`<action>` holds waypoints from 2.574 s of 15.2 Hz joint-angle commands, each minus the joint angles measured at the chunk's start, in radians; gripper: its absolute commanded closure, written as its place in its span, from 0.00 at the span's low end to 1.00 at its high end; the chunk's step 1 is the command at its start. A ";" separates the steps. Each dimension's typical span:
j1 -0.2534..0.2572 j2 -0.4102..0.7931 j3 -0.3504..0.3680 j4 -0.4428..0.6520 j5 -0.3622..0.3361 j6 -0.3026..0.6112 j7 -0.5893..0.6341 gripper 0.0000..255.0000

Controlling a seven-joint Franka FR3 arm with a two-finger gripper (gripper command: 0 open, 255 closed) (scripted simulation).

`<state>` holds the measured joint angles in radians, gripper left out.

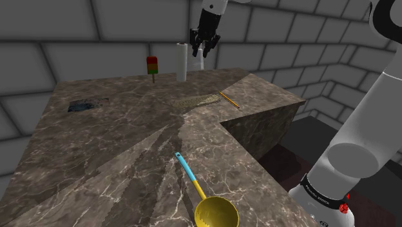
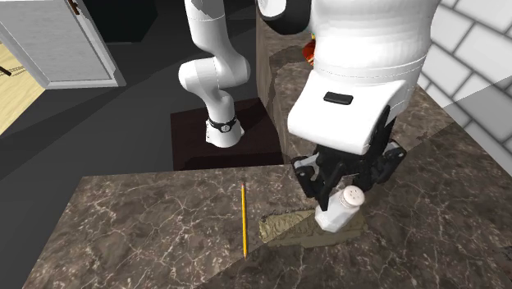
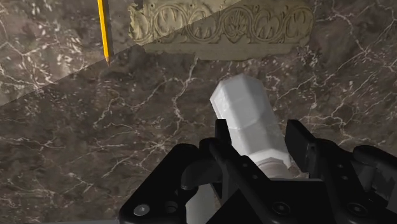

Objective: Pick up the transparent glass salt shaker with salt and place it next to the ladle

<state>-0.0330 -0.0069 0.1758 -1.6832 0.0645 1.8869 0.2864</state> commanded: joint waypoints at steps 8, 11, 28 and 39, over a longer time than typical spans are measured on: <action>0.015 -0.039 0.015 0.043 -0.001 -0.079 0.036 1.00; 0.037 -0.119 0.039 -0.047 0.008 -0.066 0.081 1.00; 0.174 -0.445 0.233 -0.323 0.090 -0.082 0.383 1.00; 0.251 -0.523 0.414 -0.321 0.150 -0.128 0.623 1.00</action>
<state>0.2117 -0.5260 0.5704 -2.0094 0.2089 1.7651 0.8841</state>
